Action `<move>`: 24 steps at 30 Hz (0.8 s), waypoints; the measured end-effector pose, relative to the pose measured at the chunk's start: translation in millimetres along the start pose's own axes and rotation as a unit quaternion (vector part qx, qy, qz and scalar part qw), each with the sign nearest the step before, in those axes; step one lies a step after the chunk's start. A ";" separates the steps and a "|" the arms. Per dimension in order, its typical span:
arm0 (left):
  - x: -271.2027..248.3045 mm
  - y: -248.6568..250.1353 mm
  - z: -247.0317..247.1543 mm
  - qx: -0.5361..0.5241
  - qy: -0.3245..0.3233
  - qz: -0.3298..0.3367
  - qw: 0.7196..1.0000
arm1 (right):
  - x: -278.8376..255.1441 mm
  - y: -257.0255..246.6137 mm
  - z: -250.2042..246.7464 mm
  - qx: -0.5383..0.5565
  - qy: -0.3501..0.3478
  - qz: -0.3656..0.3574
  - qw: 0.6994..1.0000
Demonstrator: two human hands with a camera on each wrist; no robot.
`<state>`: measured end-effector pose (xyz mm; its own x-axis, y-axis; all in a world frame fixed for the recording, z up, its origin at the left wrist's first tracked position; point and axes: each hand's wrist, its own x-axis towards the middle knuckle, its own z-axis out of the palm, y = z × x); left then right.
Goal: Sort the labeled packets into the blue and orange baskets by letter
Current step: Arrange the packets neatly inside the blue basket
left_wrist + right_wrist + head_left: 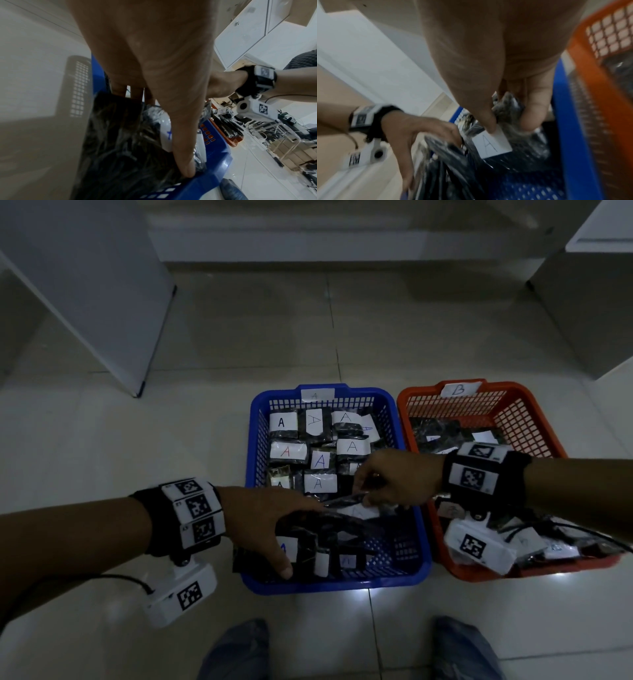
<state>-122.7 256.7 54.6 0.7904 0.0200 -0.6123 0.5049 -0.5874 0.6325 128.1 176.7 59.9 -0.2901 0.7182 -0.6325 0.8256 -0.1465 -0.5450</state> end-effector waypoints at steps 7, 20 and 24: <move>-0.2 -6.1 -1.0 0.015 0.001 0.005 1.000 | -19.5 14.0 -22.4 0.132 0.059 0.016 0.989; 7.0 -7.2 -9.0 0.007 0.093 0.010 0.996 | 3.0 10.2 11.4 0.166 0.053 0.018 0.985; 14.2 -13.7 -10.9 0.041 0.197 0.027 0.979 | 3.9 12.8 8.4 0.173 0.035 -0.017 0.984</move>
<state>-114.5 273.9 42.4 0.8963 0.2873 -0.3379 0.4409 -0.6596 0.6087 133.5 172.0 45.8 -0.2698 0.7698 -0.5784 0.5989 -0.3362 -0.7269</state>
